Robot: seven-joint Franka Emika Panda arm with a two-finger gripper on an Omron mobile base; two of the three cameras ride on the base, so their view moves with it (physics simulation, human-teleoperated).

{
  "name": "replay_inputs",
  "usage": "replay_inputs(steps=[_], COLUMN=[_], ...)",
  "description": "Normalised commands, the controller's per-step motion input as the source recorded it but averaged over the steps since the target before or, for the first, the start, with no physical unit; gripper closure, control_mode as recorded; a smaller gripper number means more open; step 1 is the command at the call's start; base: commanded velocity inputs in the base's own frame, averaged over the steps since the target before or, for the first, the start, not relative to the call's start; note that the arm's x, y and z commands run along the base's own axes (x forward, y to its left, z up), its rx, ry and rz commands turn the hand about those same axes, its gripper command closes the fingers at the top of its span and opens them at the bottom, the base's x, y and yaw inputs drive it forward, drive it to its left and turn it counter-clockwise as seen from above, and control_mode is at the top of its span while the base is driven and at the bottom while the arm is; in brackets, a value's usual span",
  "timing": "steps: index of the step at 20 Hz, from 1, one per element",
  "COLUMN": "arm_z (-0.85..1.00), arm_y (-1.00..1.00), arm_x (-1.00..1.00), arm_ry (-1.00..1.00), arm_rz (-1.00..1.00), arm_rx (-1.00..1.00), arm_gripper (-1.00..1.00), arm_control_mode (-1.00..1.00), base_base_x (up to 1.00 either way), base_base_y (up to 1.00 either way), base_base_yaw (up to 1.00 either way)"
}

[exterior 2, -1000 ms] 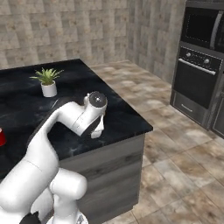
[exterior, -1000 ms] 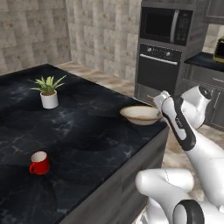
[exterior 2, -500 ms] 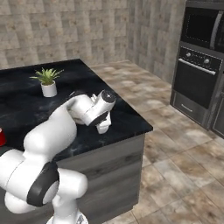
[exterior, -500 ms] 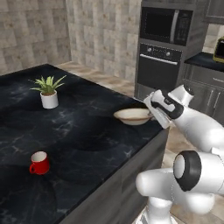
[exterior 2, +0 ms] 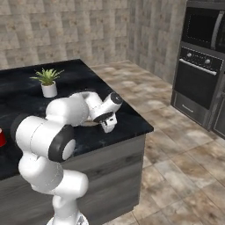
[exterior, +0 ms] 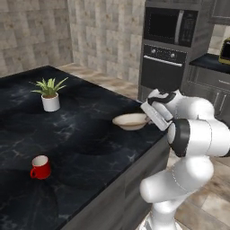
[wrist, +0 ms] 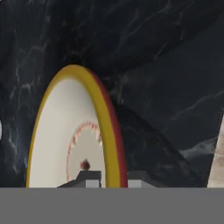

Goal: Clear the mugs and bowl far away from the sink.

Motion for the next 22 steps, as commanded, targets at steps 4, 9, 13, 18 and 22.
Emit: replay_inputs(steps=[4,9,13,18,22], arm_z=[-0.42,-0.44,-0.49,-0.48,-0.10], arm_y=[0.00,0.00,0.00,0.00,0.13], arm_x=[0.61,0.52,0.41,0.43,0.20], arm_ry=[0.06,0.07,0.07,0.03,0.00], arm_rz=[0.12,0.11,0.10,0.10,0.06], arm_rx=[0.00,0.00,0.00,0.00,0.00], arm_gripper=[1.00,1.00,1.00,1.00,-1.00], arm_control_mode=[-1.00,-1.00,-1.00,-1.00,-1.00], base_base_x=[0.00,0.00,0.00,0.00,0.00], base_base_y=[0.00,0.00,0.00,0.00,0.00], base_base_yaw=[0.00,0.00,0.00,0.00,0.00])
